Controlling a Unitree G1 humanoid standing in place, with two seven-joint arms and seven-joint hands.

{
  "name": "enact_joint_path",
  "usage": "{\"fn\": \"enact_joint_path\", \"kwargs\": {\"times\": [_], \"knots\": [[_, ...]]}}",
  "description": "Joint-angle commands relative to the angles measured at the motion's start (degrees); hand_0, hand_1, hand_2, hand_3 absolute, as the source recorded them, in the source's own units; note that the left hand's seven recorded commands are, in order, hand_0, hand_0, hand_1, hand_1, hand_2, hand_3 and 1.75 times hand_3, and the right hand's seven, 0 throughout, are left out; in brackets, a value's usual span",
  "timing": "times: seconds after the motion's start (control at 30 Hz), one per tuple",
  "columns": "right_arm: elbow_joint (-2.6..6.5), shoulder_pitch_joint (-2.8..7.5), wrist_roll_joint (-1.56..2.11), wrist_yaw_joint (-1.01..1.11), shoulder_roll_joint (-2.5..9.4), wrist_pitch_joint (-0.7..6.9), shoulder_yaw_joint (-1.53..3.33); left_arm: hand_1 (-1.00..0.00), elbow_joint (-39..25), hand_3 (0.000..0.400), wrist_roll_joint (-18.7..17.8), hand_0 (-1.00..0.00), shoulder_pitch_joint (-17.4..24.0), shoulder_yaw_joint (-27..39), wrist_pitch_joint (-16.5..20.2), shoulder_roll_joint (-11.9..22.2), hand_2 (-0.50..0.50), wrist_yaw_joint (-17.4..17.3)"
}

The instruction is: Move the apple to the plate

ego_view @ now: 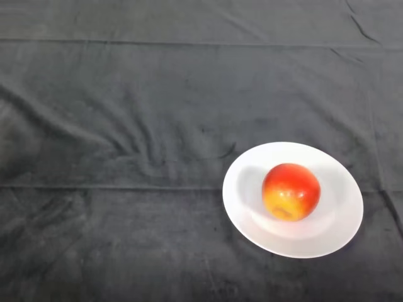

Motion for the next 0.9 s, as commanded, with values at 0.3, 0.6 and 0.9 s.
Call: {"fn": "enact_joint_path", "kwargs": {"times": [0.3, 0.6, 0.9], "knots": [[-0.11, -0.81, 1.05, 0.07, -1.07, -0.47, -0.21, 0.00, 2.0, 0.000, -5.6, 0.00, 3.1, 7.9, 2.9, 4.5, 0.00, 2.8], [-0.05, -0.83, 1.06, 0.09, -1.09, -0.47, -0.23, 0.00, 1.5, 0.000, -7.8, 0.00, 2.5, 12.0, 4.2, 3.5, 0.00, 5.0], [-0.02, -0.84, 1.06, 0.11, -1.10, -0.48, -0.23, 0.00, 0.7, 0.000, -8.2, 0.00, 2.7, 14.1, 4.8, 3.1, 0.00, 4.8]]}}
